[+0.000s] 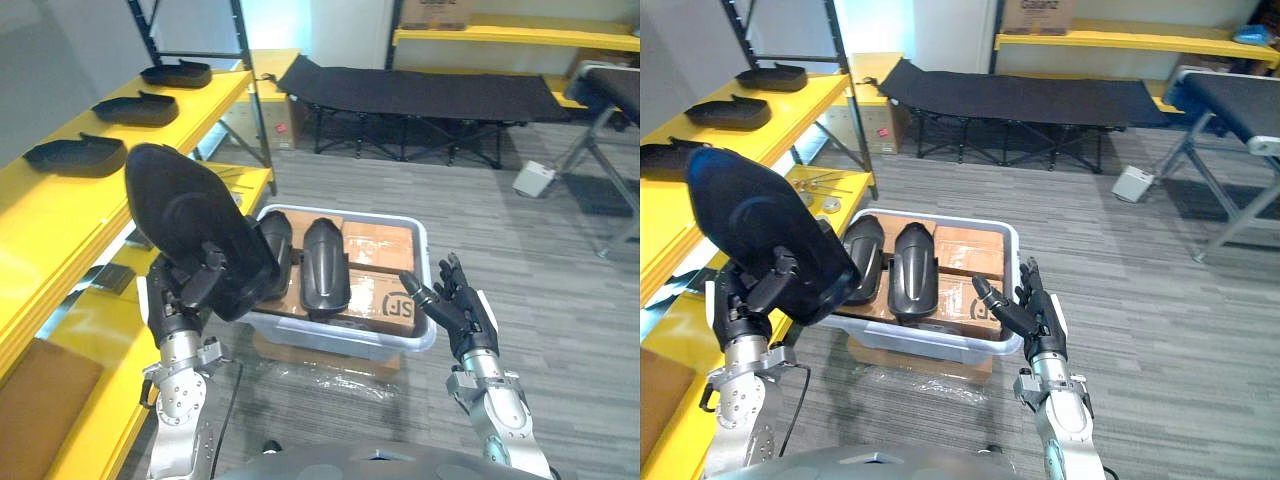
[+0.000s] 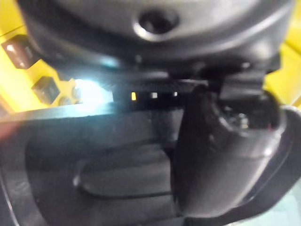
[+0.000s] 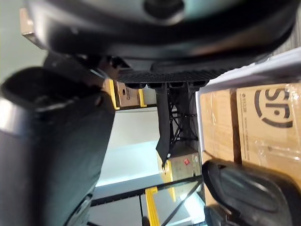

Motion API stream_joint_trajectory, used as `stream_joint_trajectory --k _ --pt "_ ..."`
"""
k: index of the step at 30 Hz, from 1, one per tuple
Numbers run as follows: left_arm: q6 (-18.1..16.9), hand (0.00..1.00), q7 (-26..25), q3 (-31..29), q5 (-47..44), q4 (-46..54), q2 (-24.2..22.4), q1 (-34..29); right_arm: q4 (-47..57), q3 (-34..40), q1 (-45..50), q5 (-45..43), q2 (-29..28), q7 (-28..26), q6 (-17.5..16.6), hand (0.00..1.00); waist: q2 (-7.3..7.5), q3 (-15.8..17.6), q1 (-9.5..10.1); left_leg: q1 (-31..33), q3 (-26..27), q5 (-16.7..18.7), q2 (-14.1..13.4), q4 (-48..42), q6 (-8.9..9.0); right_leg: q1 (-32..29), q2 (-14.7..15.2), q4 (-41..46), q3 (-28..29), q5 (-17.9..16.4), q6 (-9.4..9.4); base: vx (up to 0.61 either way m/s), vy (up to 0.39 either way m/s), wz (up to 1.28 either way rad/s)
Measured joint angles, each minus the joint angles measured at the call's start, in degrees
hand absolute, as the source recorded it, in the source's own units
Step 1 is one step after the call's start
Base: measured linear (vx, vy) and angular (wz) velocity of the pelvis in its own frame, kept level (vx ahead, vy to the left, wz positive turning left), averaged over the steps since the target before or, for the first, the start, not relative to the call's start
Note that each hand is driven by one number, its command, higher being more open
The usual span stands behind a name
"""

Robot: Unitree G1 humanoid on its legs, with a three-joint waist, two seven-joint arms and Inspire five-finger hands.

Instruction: Walk over and take three plastic housings, then place them on the shelf

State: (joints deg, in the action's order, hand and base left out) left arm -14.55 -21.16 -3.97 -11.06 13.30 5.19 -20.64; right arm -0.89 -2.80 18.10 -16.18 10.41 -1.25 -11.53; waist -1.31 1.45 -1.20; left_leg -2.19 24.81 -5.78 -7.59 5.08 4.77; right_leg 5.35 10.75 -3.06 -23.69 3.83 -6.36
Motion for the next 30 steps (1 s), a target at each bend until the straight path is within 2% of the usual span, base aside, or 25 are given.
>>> stream_joint_trajectory --k 5,8,9,10,11,12,13,14,15,17,21,23,24,26,28,30 --pt "-0.18 0.00 -0.87 -5.45 -0.07 4.13 -2.46 -1.78 -1.61 -5.07 -5.77 0.14 0.51 -1.12 0.37 1.00 -0.14 0.17 3.79 2.59 -5.88 -1.13 0.05 -0.20 -0.05 1.43 -0.37 0.21 -5.36 -0.78 0.01 0.01 -0.013 0.63" --pt "-0.20 0.00 -0.57 -8.20 -0.82 4.93 -4.22 -5.53 -4.02 -8.69 -9.83 0.50 0.45 -2.08 1.00 1.00 -0.09 0.37 6.07 4.23 -10.31 -2.20 0.15 -0.21 -0.65 3.04 -0.42 2.38 -11.01 -3.08 -0.20 0.03 -0.018 0.96" --pt "-0.28 0.00 -0.08 -8.53 -2.52 4.93 -4.44 -6.75 -4.26 -9.07 -10.51 1.71 0.33 -2.11 1.13 1.00 0.02 0.75 6.73 5.46 -9.33 -1.21 0.01 -0.72 -1.11 4.16 -0.34 3.31 -14.67 -4.03 -0.19 0.02 -0.016 1.61" --pt "-0.28 0.00 0.76 -8.62 -2.90 4.73 -4.53 -6.95 -4.05 -8.69 -10.59 2.17 0.42 -1.88 1.14 1.00 0.24 1.84 6.64 6.25 -5.69 -0.01 -0.98 -3.01 -2.88 6.09 -0.28 3.59 -18.78 -4.42 -0.38 0.01 -0.014 2.29" --pt "-0.30 0.00 2.50 -8.18 -3.11 4.24 -4.56 -7.01 -3.99 -7.38 -10.20 2.54 0.98 -1.14 1.33 1.00 0.23 2.71 5.89 7.51 1.47 0.69 -3.17 -6.66 -5.71 8.47 -0.22 4.58 -24.04 -4.74 -0.37 0.03 0.003 2.22" --pt "-0.30 0.00 3.29 -7.84 -3.33 4.08 -4.54 -6.99 -3.97 -6.61 -9.90 2.59 1.34 -0.74 1.46 1.00 0.12 2.95 5.67 7.92 5.09 0.73 -4.24 -8.23 -6.63 9.50 -0.04 5.51 -26.48 -5.27 -0.39 0.03 0.057 2.51" --pt "-0.42 0.00 4.61 -6.84 -4.31 4.08 -4.40 -6.98 -3.95 -4.45 -9.48 2.51 1.81 0.12 1.66 1.00 -0.09 3.52 5.23 7.98 11.17 0.74 -5.68 -10.31 -6.75 10.93 1.05 8.49 -30.56 -7.05 -1.01 0.07 0.110 2.27" --pt "-0.60 0.00 5.13 -5.56 -4.30 4.08 -4.38 -6.99 -3.92 -2.55 -9.22 2.28 2.23 0.57 1.65 1.00 -0.15 3.59 5.01 8.41 13.59 0.57 -5.54 -10.96 -6.94 11.77 2.54 11.48 -32.79 -8.83 -1.45 0.08 0.120 2.05" --pt "-0.74 0.00 5.17 -5.17 -4.30 4.10 -4.38 -6.99 -3.86 -1.72 -9.19 2.24 2.41 0.68 1.62 1.00 -0.15 3.59 4.97 8.72 13.74 0.02 -5.14 -10.82 -7.49 11.92 3.25 12.60 -33.09 -9.51 -1.61 0.09 0.117 1.41" --pt "-0.92 0.00 5.17 -4.91 -4.30 4.10 -4.37 -7.07 -3.81 -1.18 -9.62 2.23 2.62 0.43 1.47 1.00 -0.23 4.03 5.73 9.27 12.49 -0.39 -3.43 -10.68 -7.42 12.07 4.80 13.98 -32.49 -10.32 -1.71 0.08 0.140 0.55" --pt "-0.63 0.00 6.76 -4.06 -4.53 4.12 -3.19 -7.06 -2.66 -4.18 -9.63 2.26 1.91 0.14 1.09 1.00 0.10 5.66 5.59 8.53 12.86 -0.14 -1.95 -10.81 -7.30 12.82 5.61 12.66 -31.12 -10.41 -1.84 0.01 0.119 -0.05" --pt "-0.58 0.00 8.28 -2.39 -4.54 4.12 -2.51 -7.06 -2.66 -4.90 -9.61 2.25 1.41 0.19 1.08 1.00 0.37 6.04 5.65 8.44 12.97 0.24 -1.22 -10.72 -7.78 12.84 6.24 12.56 -30.68 -11.06 -2.25 -0.01 0.088 -0.02" --pt "-0.55 0.00 9.07 -1.33 -4.51 4.12 -2.48 -6.99 -2.63 -4.92 -9.64 2.22 0.96 0.17 0.78 1.00 0.25 6.52 5.60 8.42 12.98 0.41 -0.78 -10.83 -8.03 12.83 6.80 12.95 -30.29 -11.51 -2.81 -0.02 0.100 0.04" --pt "-0.55 0.00 9.98 0.03 -4.45 4.12 -2.40 -6.98 -2.62 -4.97 -9.78 2.23 0.93 0.12 0.47 1.00 -0.25 7.17 5.59 8.73 12.82 0.75 -0.43 -11.57 -8.40 12.45 7.79 14.53 -29.85 -12.53 -2.67 -0.03 0.108 0.08" --pt "-0.55 0.00 10.70 0.42 -4.42 4.12 -2.09 -6.83 -2.46 -5.68 -10.14 2.23 0.97 0.07 -0.25 1.00 -0.43 7.52 5.75 10.01 11.90 1.40 0.23 -13.37 -8.78 11.81 9.83 17.45 -29.99 -14.15 -4.21 -0.02 0.113 0.23" --pt "-0.56 0.00 11.07 0.39 -4.51 4.12 -1.43 -6.72 -1.02 -5.89 -10.29 2.21 0.86 0.09 -0.53 1.00 -0.44 7.99 6.04 10.88 10.90 1.92 1.34 -14.22 -9.16 11.82 11.46 19.68 -31.14 -15.36 -4.79 0.01 0.091 0.38"
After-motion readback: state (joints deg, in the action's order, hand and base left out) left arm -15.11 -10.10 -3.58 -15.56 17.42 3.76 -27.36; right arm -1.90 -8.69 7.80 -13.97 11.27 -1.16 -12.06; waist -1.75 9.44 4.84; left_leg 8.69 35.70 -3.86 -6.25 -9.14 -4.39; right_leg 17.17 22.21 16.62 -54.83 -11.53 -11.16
